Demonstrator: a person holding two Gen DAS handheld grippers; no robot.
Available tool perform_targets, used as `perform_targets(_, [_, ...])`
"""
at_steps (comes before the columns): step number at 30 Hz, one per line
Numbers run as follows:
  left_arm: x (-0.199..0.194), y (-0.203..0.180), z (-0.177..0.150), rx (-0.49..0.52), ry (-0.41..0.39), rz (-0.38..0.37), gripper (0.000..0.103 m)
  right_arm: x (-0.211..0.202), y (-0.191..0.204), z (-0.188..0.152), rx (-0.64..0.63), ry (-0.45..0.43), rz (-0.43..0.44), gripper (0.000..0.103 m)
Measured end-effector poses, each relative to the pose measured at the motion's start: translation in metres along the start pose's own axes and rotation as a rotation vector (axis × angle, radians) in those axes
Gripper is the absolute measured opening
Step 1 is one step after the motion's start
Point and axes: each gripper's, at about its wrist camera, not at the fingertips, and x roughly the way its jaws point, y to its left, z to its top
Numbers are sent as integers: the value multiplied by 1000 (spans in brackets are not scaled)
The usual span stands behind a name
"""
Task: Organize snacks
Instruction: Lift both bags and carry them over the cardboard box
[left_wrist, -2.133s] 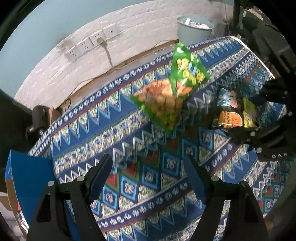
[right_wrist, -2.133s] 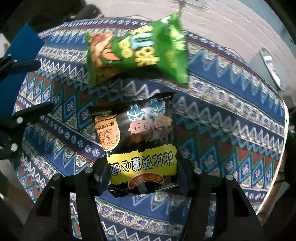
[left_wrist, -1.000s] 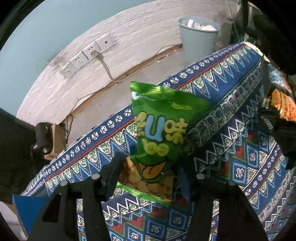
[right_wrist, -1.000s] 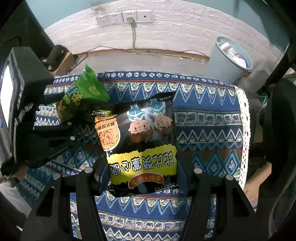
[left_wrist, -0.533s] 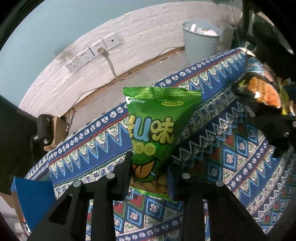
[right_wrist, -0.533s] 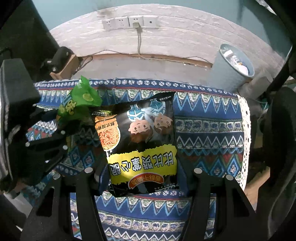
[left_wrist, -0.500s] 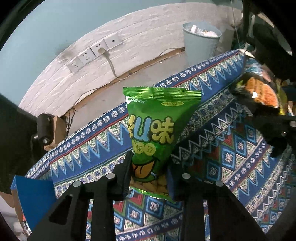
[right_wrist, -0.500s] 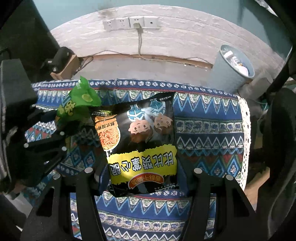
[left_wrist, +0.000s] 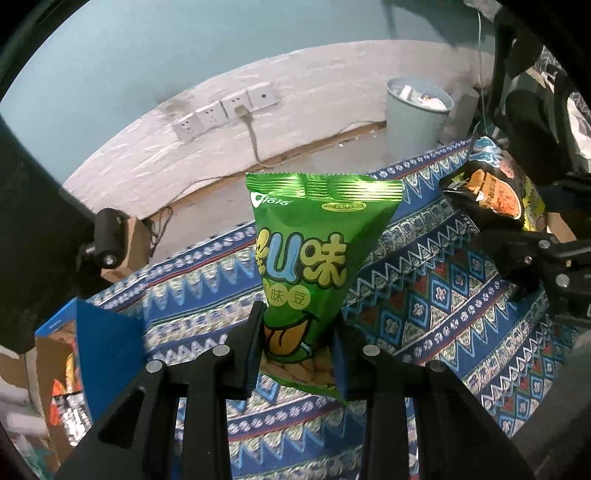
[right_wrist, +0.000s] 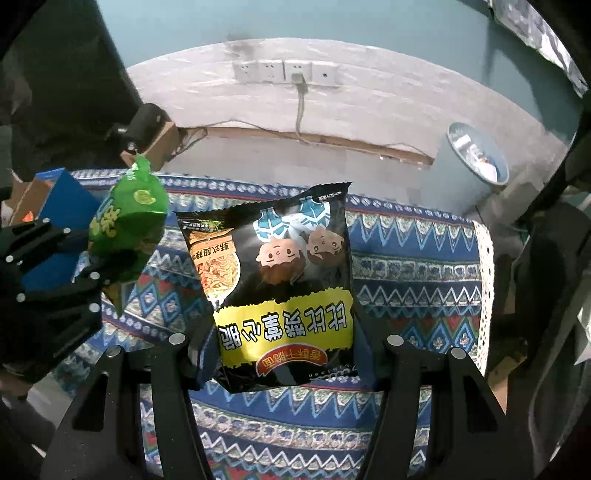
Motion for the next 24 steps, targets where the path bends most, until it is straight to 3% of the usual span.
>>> perform_targets(7, [-37,28,-25,-38,-41,15,32,-24,30,-1,-54,-43,24,60])
perform_targets(24, [-101,116,-105,-197,-90,107,32,-56,162,9,-285,-105,155,60])
